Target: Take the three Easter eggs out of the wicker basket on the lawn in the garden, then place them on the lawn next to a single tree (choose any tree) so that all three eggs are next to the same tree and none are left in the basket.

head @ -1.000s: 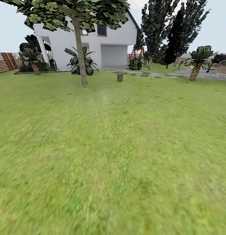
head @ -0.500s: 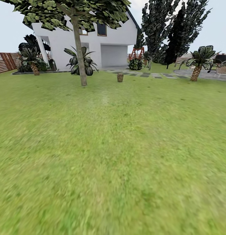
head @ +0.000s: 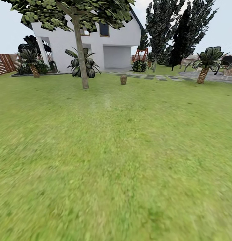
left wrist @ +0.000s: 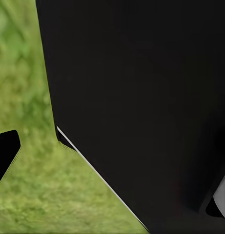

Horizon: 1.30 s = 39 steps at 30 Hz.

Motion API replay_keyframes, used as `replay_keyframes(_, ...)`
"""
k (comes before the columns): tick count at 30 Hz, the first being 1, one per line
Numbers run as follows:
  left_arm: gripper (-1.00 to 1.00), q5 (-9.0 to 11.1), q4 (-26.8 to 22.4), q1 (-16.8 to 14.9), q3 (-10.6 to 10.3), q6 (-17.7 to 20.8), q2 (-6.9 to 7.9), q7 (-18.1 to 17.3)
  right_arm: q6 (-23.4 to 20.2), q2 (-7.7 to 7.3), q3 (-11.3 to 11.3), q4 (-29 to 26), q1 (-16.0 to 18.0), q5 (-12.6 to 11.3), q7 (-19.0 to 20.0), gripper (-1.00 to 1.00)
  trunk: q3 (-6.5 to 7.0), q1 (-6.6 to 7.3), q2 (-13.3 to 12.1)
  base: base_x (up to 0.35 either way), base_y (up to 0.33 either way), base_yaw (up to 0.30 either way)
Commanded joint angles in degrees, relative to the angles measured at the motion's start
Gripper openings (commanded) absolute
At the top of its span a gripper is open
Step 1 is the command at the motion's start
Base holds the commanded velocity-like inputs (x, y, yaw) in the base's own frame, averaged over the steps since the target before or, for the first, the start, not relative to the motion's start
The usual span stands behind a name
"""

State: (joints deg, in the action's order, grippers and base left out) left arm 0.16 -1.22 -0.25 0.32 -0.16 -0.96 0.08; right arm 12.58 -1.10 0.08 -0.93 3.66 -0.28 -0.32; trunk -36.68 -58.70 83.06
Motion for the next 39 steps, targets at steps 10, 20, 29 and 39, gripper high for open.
replay_keyframes(10,1.0,0.0,0.0,0.0,0.0,0.0,-0.01,0.0,0.2,0.09,0.0,0.1,0.0,0.0,0.0,1.0,-0.05,-0.03,0.0,0.34,0.0,0.0)
replay_keyframes(20,1.0,0.0,0.0,0.0,0.0,0.0,-0.01,0.0,0.2,0.02,0.0,0.1,0.0,0.0,0.0,1.0,-0.05,-0.03,0.0,0.34,0.0,0.0)
replay_keyframes(29,1.0,0.0,0.0,0.0,0.0,0.0,-0.01,0.0,0.2,-0.11,0.0,0.1,0.0,0.0,0.0,1.0,-0.05,-0.03,0.0,0.34,0.0,0.0)
replay_keyframes(39,1.0,0.0,0.0,0.0,0.0,0.0,-0.01,0.0,0.2,-0.02,0.1,0.1,0.0,0.0,0.0,1.0,-0.05,-0.03,0.0,0.34,0.0,0.0)
